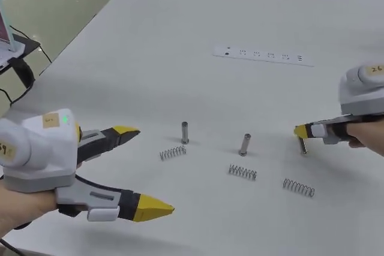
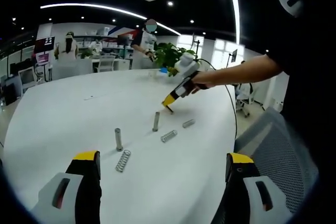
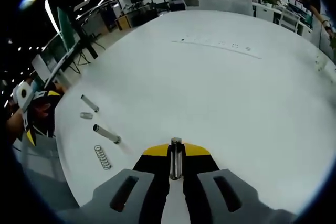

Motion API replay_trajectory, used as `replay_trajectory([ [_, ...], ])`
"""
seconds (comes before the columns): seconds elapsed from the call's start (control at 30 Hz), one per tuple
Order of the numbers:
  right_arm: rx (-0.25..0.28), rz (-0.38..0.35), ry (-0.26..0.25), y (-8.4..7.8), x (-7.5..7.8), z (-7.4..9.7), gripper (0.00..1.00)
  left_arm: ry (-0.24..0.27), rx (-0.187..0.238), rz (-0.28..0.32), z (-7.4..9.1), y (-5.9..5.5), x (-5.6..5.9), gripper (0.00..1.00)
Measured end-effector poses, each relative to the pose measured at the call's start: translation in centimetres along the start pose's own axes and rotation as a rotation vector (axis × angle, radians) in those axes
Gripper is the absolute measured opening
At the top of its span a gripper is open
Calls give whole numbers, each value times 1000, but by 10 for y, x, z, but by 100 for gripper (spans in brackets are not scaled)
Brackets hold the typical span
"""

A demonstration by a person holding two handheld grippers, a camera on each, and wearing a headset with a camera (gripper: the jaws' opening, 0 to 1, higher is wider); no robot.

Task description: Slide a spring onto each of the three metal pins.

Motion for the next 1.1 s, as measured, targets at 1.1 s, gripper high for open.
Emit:
replay_trajectory([
  [1.1, 117, 105, -43, -24, -10, 28, 6, 12, 2, -4, -2, 1, -1, 96],
])
Point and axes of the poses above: the centre of the closed fingertips' face, and the gripper's own axes: z roughly backward along the fingers, x roughly to its right, y roughly out of its top, the point moved 8 cm from there along z, roughly backward along the fingers, and after that the axes turned 11 degrees about -y, right-handed, at the moved point
